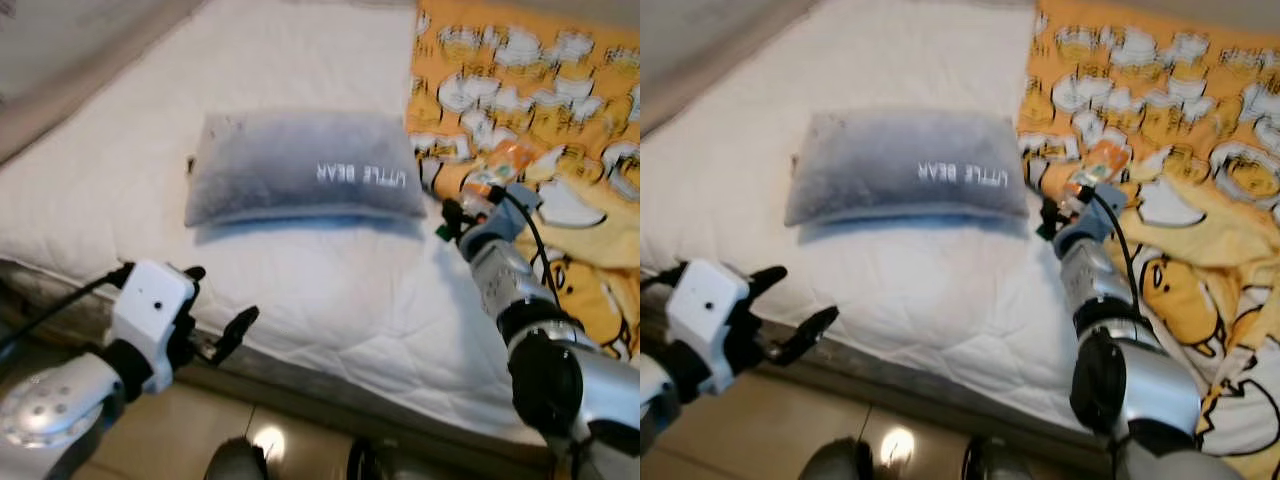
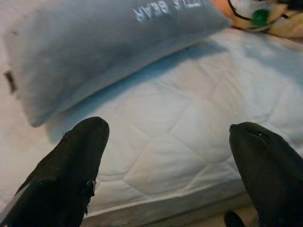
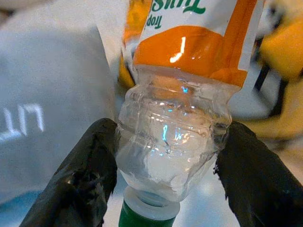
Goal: Clean up the room
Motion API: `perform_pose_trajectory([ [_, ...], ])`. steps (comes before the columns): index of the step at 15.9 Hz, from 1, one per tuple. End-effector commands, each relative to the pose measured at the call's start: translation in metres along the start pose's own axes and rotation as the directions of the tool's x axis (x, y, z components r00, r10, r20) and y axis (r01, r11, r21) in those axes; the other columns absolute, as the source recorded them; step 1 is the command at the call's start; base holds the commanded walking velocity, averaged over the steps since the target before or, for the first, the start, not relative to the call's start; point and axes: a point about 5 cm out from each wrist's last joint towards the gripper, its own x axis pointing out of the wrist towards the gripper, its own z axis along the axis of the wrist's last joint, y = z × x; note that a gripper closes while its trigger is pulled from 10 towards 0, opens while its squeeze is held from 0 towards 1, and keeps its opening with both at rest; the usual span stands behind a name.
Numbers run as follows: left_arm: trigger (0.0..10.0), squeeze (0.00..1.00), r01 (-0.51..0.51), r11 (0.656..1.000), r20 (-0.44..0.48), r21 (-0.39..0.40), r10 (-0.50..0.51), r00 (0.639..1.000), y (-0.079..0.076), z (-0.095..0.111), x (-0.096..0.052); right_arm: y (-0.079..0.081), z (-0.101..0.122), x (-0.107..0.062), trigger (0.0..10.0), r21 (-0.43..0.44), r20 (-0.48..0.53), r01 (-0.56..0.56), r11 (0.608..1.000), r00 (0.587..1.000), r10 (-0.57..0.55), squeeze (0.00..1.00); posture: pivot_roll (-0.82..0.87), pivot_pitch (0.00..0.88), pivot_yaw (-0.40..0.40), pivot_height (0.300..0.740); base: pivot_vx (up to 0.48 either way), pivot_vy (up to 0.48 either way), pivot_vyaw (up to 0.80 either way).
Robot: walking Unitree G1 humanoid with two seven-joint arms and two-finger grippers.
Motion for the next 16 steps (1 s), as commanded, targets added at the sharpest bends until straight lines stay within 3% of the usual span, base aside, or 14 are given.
perform_pose_trajectory([
  [1, 10.0, 0.51, -0.029, 1.0, 0.003, -0.007, 0.029, 1.0, -0.001, -0.004, 0.003, -0.006, 0.005, -0.002, 0.0, -0.078, 0.06, 0.025, 0.997, 0.998, -0.02, 0.0, 0.15, 0.0, -0.04, 0.74, 0.0, 0.0, 0.0],
  [3, 10.0, 0.51, -0.06, 0.997, 0.006, -0.042, 0.06, 0.998, -0.002, -0.009, 0.009, -0.013, 0.004, -0.005, 0.0, -0.158, 0.091, 0.074, 0.985, 0.994, -0.06, 0.0, 0.14, 0.0, -0.032, 0.74, 0.0, 0.0, 0.0],
  [4, 10.0, 0.51, -0.075, 0.995, 0.013, -0.063, 0.076, 0.997, -0.005, -0.011, 0.013, -0.016, 0.004, -0.008, 8.0, -0.234, 0.13, 0.106, 0.966, 0.988, -0.077, 0.0, 0.13, 0.0, -0.022, 0.74, 0.0, 0.0, 0.0],
  [5, 10.0, 0.51, -0.091, 0.994, 0.022, -0.068, 0.093, 0.995, -0.007, -0.014, 0.019, -0.017, 0.005, -0.012, 10.0, -0.281, 0.185, 0.116, 0.953, 0.981, -0.065, 0.0, 0.12, 0.0, -0.02, 0.74, 0.0, 0.0, 0.0],
  [7, 10.0, 0.51, -0.139, 0.988, 0.033, -0.063, 0.141, 0.989, -0.007, -0.016, 0.028, -0.02, 0.002, -0.017, 10.0, -0.212, 0.213, 0.084, 0.974, 0.976, -0.038, 0.0, 0.12, 0.0, -0.024, 0.74, 0.0, 0.0, 0.0],
  [10, 10.0, 0.5, -0.207, 0.975, 0.036, -0.078, 0.211, 0.977, -0.001, -0.022, 0.033, -0.023, -0.006, -0.039, 10.0, -0.263, 0.236, 0.05, 0.964, 0.972, 0.014, 0.0, 0.11, 0.0, -0.035, 0.74, 0.0, 0.0, 0.14],
  [14, 10.0, 0.49, -0.24, 0.967, 0.068, -0.084, 0.246, 0.967, 0.002, -0.024, 0.04, -0.023, -0.008, -0.075, 10.0, -0.239, 0.263, 0.027, 0.971, 0.964, 0.038, 0.0, 0.07, 0.0, -0.026, 0.74, 0.0, 0.0, 0.8],
  [16, 10.0, 0.49, -0.243, 0.966, 0.077, -0.091, 0.251, 0.965, 0.002, -0.024, 0.048, -0.021, -0.01, -0.084, 10.0, -0.181, 0.243, 0.0, 0.983, 0.969, 0.045, 0.0, 0.04, 0.0, -0.016, 0.74, 0.0, 0.0, 0.8],
])
